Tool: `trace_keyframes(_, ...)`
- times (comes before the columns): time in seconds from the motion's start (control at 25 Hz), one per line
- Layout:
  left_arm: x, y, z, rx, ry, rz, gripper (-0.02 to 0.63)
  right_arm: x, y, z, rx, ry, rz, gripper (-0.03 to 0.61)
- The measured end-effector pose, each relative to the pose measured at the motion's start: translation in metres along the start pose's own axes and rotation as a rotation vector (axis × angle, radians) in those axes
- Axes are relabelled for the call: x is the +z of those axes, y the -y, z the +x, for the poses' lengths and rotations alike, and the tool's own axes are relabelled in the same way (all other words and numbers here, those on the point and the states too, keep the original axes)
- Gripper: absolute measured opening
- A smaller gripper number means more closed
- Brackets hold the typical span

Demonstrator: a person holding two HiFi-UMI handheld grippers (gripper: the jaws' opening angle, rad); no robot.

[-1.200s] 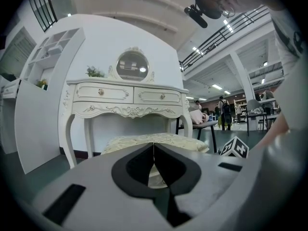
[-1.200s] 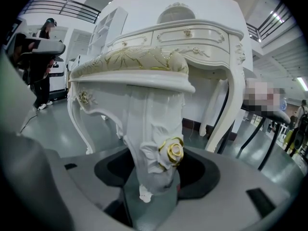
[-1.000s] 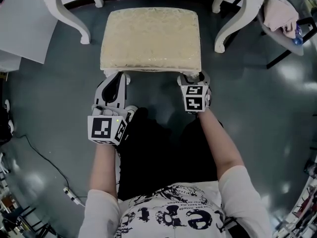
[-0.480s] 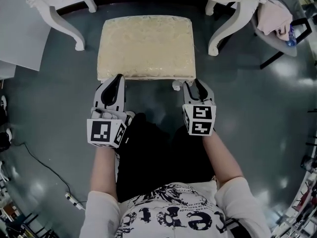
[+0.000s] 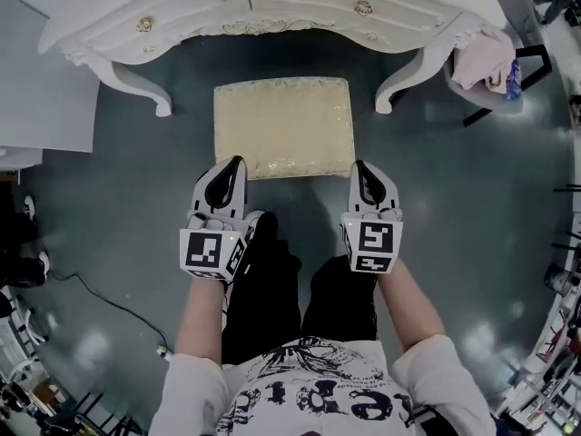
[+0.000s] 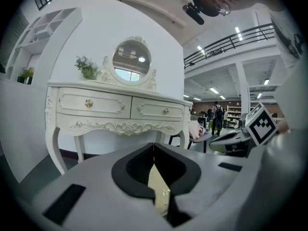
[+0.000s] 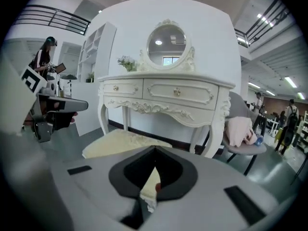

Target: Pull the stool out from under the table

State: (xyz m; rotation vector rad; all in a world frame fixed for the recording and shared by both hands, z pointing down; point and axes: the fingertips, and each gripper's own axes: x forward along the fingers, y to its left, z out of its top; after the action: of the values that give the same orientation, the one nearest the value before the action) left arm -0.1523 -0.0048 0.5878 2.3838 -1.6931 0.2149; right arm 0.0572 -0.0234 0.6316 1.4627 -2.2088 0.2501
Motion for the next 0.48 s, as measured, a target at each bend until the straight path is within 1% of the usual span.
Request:
trace_keyframes(0.16, 0.082, 0.0, -0.013, -0.021, -0.009, -0.021, 0.02, 0.085, -0.006, -0.037, -0.004, 0.046, -0.034, 0.017)
trace_keyframes(0.36, 0.179, 0.009, -0.042, -0.033, -0.007, -0.052, 0.02, 0.182, -0.008, -0.085, 0.024, 0.077, 0.0, 0.017)
trace_keyframes(0.48, 0.234, 0.006, -0.059, -0.047, 0.002, -0.046, 0.02, 0.252, -0.007, -0.105, 0.029, 0.128, 0.028, 0.017)
